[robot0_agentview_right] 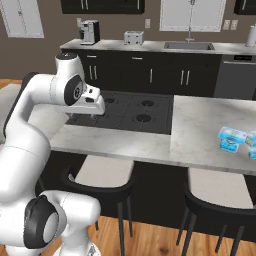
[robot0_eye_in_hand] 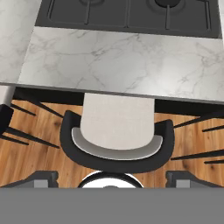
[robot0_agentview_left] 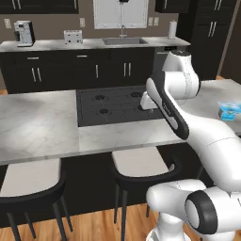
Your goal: Stack the yogurt containers by placing the smaller containers on top of the larger containers.
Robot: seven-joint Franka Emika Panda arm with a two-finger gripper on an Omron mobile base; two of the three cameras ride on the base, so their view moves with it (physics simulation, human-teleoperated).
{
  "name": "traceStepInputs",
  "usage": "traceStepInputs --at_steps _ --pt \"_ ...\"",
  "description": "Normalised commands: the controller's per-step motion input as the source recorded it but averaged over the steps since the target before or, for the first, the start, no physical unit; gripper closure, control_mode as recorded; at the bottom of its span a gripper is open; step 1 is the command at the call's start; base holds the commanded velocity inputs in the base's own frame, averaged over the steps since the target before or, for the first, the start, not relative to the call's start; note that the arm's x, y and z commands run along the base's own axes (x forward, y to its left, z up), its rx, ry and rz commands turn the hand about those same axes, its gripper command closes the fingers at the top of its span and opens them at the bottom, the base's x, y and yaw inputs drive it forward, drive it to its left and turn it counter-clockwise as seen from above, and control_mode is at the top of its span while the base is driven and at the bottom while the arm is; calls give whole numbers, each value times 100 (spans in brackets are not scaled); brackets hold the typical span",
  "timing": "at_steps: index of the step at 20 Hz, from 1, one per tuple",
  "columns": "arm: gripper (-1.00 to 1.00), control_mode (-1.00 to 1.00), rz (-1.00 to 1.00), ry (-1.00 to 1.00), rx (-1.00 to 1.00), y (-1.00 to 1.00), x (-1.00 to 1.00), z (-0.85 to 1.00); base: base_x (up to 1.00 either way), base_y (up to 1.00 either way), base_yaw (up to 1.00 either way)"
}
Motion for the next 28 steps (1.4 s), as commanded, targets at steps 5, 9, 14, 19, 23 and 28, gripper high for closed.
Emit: traceStepInputs --at_steps 5,9,14,19,23,28 --pt "-100 100 0 0 0 0 0 0 -10 -40 0" --pt "-100 100 0 0 0 0 0 0 -14 -57 0" --pt "-100 100 0 0 0 0 0 0 -9 -57 0" --pt "-100 100 0 0 0 0 0 0 -7 -57 0" --pt "-100 100 0 0 0 0 0 0 -7 -56 0" --pt "-100 100 0 0 0 0 0 0 -6 -57 0"
